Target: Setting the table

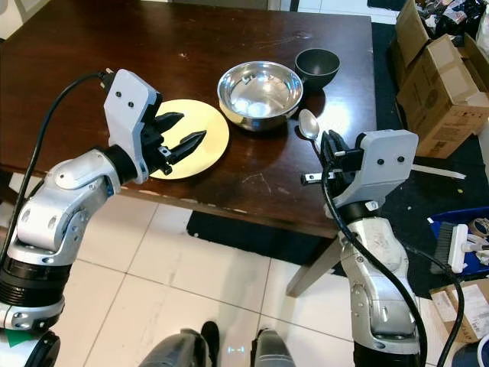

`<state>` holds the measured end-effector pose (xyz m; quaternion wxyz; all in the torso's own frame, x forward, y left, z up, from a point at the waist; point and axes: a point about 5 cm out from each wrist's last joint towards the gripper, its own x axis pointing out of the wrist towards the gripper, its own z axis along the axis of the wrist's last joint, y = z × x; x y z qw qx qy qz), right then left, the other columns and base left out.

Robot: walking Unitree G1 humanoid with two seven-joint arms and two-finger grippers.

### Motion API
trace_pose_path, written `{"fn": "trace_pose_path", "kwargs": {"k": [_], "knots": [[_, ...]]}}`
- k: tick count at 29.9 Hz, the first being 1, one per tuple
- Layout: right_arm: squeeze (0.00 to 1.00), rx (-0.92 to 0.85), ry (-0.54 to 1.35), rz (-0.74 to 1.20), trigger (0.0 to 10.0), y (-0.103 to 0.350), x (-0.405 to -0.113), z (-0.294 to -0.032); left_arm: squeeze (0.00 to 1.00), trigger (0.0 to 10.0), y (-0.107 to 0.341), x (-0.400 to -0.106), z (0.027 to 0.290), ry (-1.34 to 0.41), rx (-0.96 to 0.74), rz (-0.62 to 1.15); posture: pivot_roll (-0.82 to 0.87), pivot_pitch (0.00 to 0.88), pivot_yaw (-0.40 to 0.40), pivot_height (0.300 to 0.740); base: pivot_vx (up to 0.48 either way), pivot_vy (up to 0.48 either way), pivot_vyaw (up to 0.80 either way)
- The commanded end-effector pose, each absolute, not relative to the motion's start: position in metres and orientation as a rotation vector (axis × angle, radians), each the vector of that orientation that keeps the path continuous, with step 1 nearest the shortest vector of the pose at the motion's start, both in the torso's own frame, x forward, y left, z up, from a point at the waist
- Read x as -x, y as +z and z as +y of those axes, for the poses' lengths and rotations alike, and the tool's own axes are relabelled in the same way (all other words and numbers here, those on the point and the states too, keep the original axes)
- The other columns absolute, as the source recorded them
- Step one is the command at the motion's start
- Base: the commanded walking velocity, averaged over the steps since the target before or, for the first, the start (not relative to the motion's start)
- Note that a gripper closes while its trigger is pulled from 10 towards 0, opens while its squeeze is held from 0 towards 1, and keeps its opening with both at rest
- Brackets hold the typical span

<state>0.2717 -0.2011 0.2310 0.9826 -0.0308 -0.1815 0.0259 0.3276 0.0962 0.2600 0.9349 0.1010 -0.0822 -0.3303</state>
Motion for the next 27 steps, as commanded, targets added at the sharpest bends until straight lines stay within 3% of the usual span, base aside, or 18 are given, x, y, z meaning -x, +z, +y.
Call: {"fn": "trace_pose_path", "kwargs": {"k": [1,5,8,9,14,24,25,26,27], "knots": [[0.00,0.077,0.022,-0.348,10.0,0.229,-0.270,-0.211,0.00,10.0,0.256,-0.328,0.097,-0.669,-0.218,-0.156,-0.16,0.138,0.161,0.740,0.000,0.000,0.00],[0.00,0.221,0.048,-0.178,10.0,0.215,-0.270,-0.245,0.00,10.0,0.257,-0.331,0.094,-0.686,-0.230,-0.149,-0.16,0.141,0.162,0.740,0.000,0.000,0.00],[0.00,0.229,0.061,-0.117,10.0,0.210,-0.267,-0.258,0.00,10.0,0.258,-0.332,0.094,-0.689,-0.237,-0.151,-0.16,0.147,0.166,0.740,0.000,0.000,0.00],[1.00,0.239,0.092,-0.075,10.0,0.208,-0.262,-0.267,0.00,10.0,0.259,-0.333,0.095,-0.689,-0.245,-0.149,-0.16,0.148,0.167,0.740,0.000,0.000,0.00],[1.00,0.209,0.234,0.075,10.0,0.206,-0.235,-0.295,0.00,10.0,0.258,-0.336,0.101,-0.697,-0.268,-0.133,-0.17,0.154,0.170,0.740,0.000,0.000,0.00],[1.00,0.087,0.395,0.132,10.0,0.205,-0.236,-0.324,0.00,10.0,0.261,-0.339,0.097,-0.716,-0.269,-0.137,-0.17,0.160,0.181,0.740,0.000,0.000,0.00],[0.79,0.086,0.401,0.137,10.0,0.204,-0.237,-0.325,0.00,10.0,0.262,-0.339,0.096,-0.719,-0.269,-0.141,-0.17,0.160,0.181,0.740,0.000,0.000,0.00],[0.79,0.086,0.401,0.137,10.0,0.204,-0.237,-0.325,0.00,10.0,0.262,-0.339,0.096,-0.719,-0.269,-0.141,-0.17,0.160,0.181,0.740,0.000,0.000,0.00],[0.00,0.093,0.405,0.157,10.0,0.201,-0.240,-0.327,0.00,10.0,0.263,-0.339,0.095,-0.721,-0.269,-0.143,-0.16,0.160,0.183,0.740,0.000,0.000,0.00]]}}
